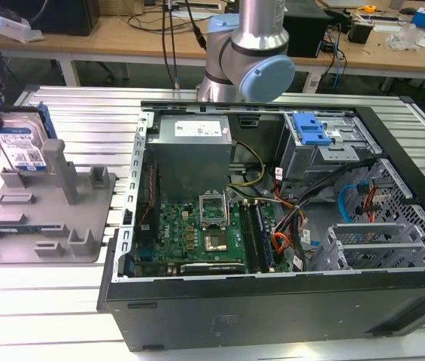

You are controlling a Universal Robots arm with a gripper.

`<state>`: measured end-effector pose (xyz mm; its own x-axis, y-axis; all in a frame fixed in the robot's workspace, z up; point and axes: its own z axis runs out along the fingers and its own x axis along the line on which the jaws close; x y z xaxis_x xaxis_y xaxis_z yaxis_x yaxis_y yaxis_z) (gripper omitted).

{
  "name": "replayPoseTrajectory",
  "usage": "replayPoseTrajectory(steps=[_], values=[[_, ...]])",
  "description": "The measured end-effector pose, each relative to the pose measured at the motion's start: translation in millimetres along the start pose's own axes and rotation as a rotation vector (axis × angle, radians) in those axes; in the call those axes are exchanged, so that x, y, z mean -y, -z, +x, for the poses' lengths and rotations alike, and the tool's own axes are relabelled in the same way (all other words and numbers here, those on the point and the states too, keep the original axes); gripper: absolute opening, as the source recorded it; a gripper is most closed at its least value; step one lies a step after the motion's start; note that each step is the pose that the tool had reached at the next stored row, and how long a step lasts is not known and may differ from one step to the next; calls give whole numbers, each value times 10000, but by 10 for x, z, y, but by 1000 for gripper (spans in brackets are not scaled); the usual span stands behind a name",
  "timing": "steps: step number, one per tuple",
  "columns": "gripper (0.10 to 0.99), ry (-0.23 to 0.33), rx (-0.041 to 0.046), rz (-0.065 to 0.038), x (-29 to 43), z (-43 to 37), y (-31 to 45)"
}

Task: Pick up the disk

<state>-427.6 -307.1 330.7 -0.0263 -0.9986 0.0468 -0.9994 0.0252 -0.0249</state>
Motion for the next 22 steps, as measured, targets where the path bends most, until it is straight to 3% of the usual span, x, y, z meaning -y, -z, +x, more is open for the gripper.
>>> replayPoseTrajectory(steps=[1, 5, 8, 10, 12, 14, 19, 22], values=[[365, 0, 0, -1, 3, 6, 134], [365, 0, 0, -1, 9, 16, 340], [365, 2, 0, -1, 14, 26, 545], [365, 5, 0, -1, 19, 35, 748], [365, 5, 0, -1, 25, 48, 1012], [365, 5, 0, 0, 28, 52, 1109], [365, 5, -1, -2, 36, 68, 1451], [365, 6, 1, 1, 37, 70, 1465]])
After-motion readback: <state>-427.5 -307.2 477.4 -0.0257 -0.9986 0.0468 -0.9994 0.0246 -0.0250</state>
